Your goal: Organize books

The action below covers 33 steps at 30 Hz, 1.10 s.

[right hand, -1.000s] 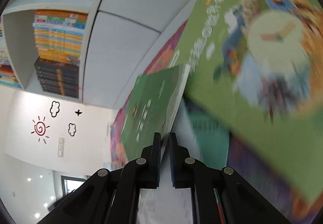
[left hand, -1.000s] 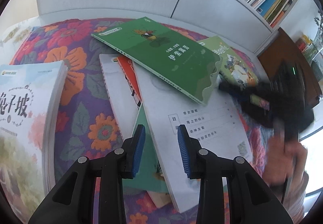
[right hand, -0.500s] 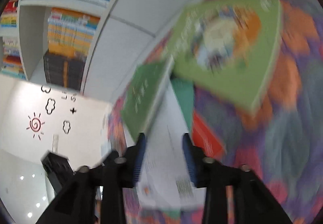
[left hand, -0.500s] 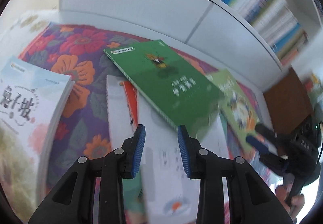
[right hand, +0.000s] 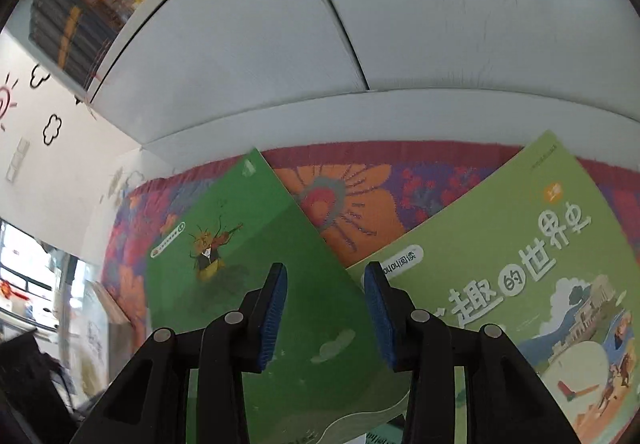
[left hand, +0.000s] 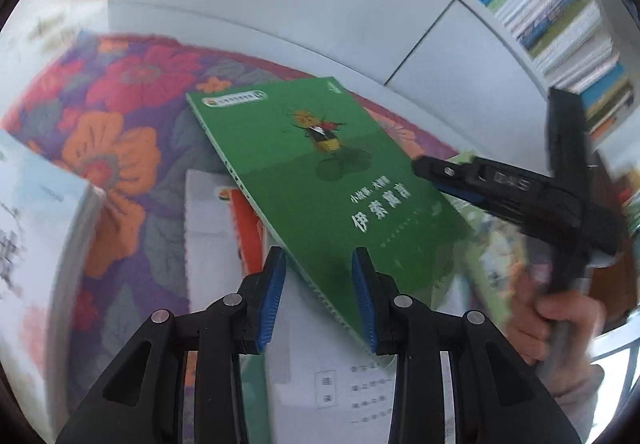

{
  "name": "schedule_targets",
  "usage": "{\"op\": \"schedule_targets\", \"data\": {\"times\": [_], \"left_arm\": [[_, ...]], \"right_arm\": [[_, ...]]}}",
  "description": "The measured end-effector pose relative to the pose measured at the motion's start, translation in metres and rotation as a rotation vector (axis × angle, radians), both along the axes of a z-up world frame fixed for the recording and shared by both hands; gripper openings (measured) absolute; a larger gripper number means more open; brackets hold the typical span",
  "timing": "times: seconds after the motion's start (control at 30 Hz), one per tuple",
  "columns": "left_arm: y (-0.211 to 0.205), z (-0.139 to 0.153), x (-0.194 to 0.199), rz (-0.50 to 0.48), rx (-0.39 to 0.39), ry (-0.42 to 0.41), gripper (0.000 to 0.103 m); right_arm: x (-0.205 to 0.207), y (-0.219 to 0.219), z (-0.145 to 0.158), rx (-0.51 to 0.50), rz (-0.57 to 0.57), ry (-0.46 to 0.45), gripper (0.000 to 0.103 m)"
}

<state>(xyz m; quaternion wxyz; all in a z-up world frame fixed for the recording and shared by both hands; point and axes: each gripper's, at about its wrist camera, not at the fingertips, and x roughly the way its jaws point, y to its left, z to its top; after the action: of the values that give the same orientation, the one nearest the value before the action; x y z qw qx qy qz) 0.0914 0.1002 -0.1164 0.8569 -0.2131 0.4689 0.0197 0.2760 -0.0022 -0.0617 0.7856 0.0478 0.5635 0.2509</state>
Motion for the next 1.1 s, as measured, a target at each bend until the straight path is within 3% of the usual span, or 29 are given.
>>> {"op": "schedule_targets", "data": {"times": [0.07, 0.17, 0.33, 0.6, 0.73, 0.8, 0.9, 1.1], "left_arm": [[-0.008, 0.001, 0.001, -0.025, 0.073, 0.026, 0.031], [-0.012, 0.002, -0.010, -0.060, 0.111, 0.082, 0.031], [-0.023, 0.004, -0.062, -0.122, 0.169, 0.107, 0.031], [-0.043, -0.007, -0.184, -0.266, 0.121, 0.117, 0.031], [-0.053, -0.016, -0.218, -0.319, 0.090, 0.119, 0.032], [-0.051, -0.020, -0.223, -0.314, 0.069, 0.097, 0.036], [-0.031, -0.027, -0.221, -0.278, -0.068, 0.104, 0.035], [-0.026, -0.026, -0.223, -0.281, -0.087, 0.093, 0.034]], "right_arm": [[-0.009, -0.001, 0.002, -0.011, 0.029, 0.015, 0.041], [-0.032, -0.008, 0.008, -0.045, 0.067, 0.052, 0.041], [-0.095, -0.025, 0.015, -0.073, 0.109, 0.108, 0.042], [-0.245, -0.073, 0.019, -0.041, 0.147, 0.142, 0.042], [-0.300, -0.104, 0.002, 0.052, 0.147, 0.270, 0.042], [-0.310, -0.117, -0.001, 0.094, 0.141, 0.268, 0.040], [-0.311, -0.120, -0.002, 0.116, 0.152, 0.246, 0.040], [-0.311, -0.135, -0.002, 0.164, 0.198, 0.191, 0.039]]}}
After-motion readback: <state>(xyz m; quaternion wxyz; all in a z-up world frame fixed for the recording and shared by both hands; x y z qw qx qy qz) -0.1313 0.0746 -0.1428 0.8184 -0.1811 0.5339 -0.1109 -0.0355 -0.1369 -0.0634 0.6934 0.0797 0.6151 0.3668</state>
